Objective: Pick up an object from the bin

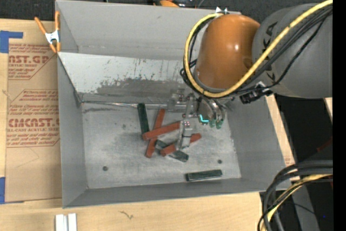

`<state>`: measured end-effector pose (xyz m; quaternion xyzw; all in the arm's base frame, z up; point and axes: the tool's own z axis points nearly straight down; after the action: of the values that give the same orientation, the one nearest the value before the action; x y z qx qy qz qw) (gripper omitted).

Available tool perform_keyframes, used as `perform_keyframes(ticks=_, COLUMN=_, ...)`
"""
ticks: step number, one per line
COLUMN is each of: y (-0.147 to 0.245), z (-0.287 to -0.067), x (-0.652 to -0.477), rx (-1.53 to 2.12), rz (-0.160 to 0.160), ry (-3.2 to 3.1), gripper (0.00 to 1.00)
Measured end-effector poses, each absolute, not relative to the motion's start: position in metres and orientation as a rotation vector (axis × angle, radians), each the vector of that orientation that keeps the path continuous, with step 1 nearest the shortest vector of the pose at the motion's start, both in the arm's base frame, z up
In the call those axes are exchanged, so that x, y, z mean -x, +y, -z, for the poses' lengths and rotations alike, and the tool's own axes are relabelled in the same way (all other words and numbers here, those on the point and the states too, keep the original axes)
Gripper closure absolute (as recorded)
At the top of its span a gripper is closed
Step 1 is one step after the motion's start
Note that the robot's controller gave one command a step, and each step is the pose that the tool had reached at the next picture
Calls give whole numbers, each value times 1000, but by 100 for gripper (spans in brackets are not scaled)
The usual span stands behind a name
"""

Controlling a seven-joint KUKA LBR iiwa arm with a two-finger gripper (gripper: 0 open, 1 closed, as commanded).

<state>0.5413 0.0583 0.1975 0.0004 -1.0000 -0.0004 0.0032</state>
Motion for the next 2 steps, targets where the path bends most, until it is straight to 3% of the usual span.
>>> perform_keyframes(ticks=1, y=30, z=-66, x=-499, rx=11, rz=-1, ry=-3134, gripper=0)
perform_keyframes(ticks=2, y=57, z=-101, x=-512, rx=169, rz=3, ry=-3139, gripper=0)
